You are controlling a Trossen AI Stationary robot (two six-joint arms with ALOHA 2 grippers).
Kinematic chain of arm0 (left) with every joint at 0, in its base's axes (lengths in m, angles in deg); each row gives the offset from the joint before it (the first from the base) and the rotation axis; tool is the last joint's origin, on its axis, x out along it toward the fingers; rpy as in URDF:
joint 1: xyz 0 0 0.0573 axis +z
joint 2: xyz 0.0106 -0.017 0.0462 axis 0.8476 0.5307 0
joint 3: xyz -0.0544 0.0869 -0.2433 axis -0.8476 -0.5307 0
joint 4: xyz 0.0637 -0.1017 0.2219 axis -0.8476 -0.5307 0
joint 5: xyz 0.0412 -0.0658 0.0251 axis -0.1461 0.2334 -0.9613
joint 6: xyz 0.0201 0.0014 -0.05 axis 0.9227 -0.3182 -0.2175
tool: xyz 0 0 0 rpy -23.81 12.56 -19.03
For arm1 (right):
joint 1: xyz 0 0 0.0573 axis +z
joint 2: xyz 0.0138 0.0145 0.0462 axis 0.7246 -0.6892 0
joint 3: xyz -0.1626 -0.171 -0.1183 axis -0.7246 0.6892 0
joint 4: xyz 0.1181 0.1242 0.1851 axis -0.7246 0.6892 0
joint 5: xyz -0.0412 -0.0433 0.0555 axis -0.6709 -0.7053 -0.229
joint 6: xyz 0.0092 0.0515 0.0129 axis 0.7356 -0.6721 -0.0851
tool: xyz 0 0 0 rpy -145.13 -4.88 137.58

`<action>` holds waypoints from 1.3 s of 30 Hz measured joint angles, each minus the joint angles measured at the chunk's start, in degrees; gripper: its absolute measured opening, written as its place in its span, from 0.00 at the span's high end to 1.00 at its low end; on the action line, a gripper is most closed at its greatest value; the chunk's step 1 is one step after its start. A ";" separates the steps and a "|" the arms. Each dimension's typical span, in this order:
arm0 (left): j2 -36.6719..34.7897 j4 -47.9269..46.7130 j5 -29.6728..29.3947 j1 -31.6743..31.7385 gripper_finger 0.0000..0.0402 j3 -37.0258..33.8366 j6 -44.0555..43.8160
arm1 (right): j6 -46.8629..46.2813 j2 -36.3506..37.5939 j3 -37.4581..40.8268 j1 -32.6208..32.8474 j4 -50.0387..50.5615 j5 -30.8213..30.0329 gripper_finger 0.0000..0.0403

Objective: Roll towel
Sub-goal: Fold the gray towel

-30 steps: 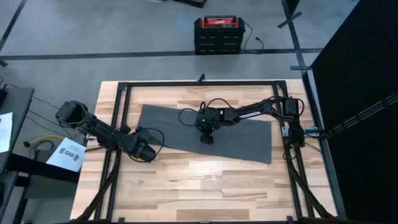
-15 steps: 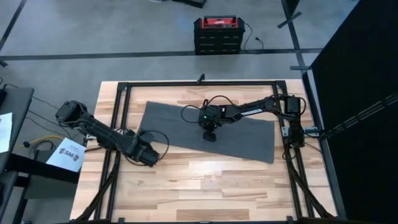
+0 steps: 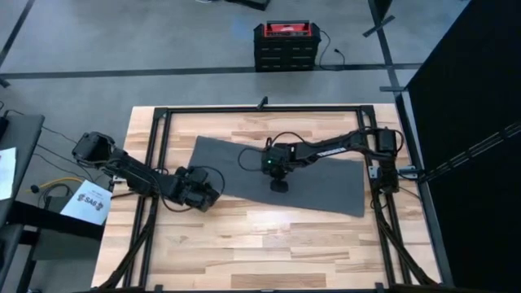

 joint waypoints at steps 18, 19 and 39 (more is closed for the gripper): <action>-0.10 4.83 -0.67 -0.91 0.62 -4.19 -3.05 | 0.63 0.48 0.15 -3.06 -8.80 3.46 1.00; -0.10 4.80 -0.66 -1.30 0.62 -4.18 -3.56 | 0.60 -0.21 0.17 -3.83 -9.45 3.08 1.00; -2.10 -5.14 -0.51 -5.96 0.62 -0.28 -9.04 | 6.51 6.90 0.64 -9.72 -6.17 -9.86 1.00</action>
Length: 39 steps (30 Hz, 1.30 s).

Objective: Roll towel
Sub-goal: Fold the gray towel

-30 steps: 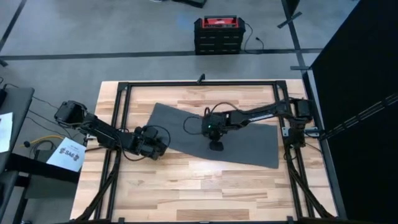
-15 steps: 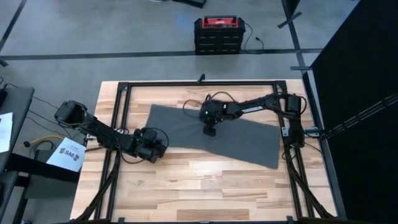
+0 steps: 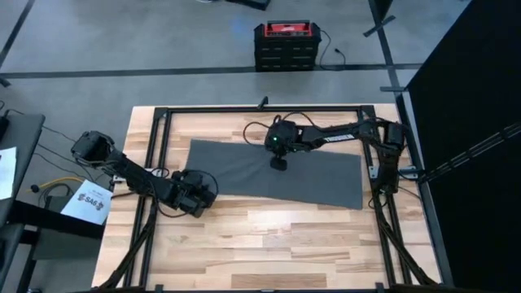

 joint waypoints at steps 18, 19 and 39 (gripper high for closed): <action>9.68 26.79 6.56 21.98 0.62 6.71 43.58 | -7.24 7.96 21.62 14.58 -29.67 13.44 1.00; 11.12 27.70 7.46 23.28 0.62 6.71 44.58 | -7.24 5.98 21.56 14.96 -32.89 13.44 1.00; 9.33 22.60 8.06 42.39 0.62 6.64 62.34 | -12.66 -10.32 16.37 18.34 -39.86 16.64 1.00</action>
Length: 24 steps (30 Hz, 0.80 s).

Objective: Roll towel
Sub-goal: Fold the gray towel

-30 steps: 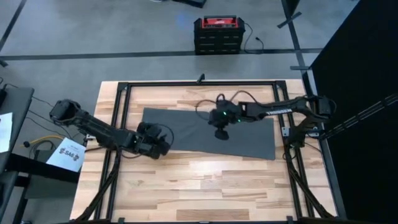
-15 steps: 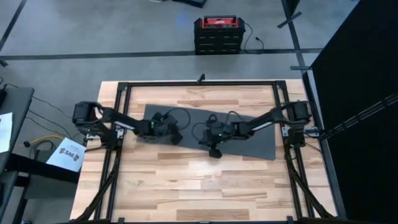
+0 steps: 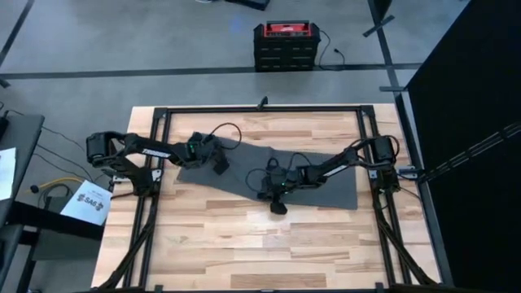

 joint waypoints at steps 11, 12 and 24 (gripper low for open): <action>-9.33 -6.84 8.10 -2.73 0.65 0.04 -3.34 | 1.82 5.29 0.55 -1.64 6.60 0.12 1.00; -11.29 -8.47 9.01 -4.11 0.66 0.04 -4.63 | 1.97 5.51 0.52 -2.06 7.00 0.11 1.00; -12.65 -20.30 12.71 -10.69 0.67 -0.89 -14.85 | 9.97 5.39 -9.06 -4.90 8.83 -1.50 1.00</action>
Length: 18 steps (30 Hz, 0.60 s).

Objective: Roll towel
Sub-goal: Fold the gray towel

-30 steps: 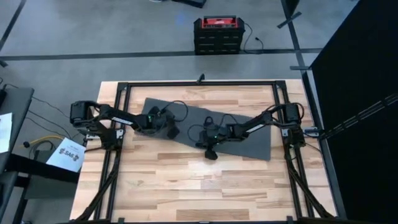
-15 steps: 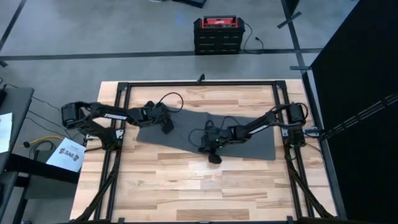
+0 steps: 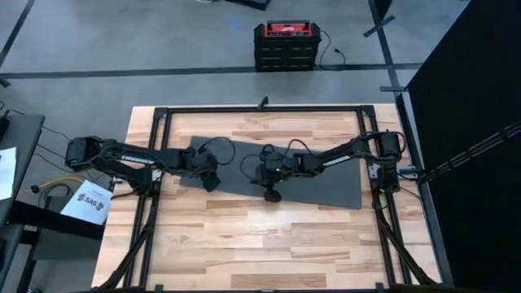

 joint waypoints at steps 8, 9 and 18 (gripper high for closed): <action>6.49 10.07 1.12 -0.27 0.67 -3.28 -2.13 | 0.24 -7.62 -7.14 0.30 -5.70 2.83 1.00; 6.56 11.11 3.11 -0.62 0.67 -3.16 -2.30 | -0.04 -9.63 -8.20 0.37 -5.34 2.87 1.00; 4.38 2.31 9.69 -1.60 0.67 2.90 2.56 | -1.70 -16.68 -13.94 0.69 -2.69 3.26 1.00</action>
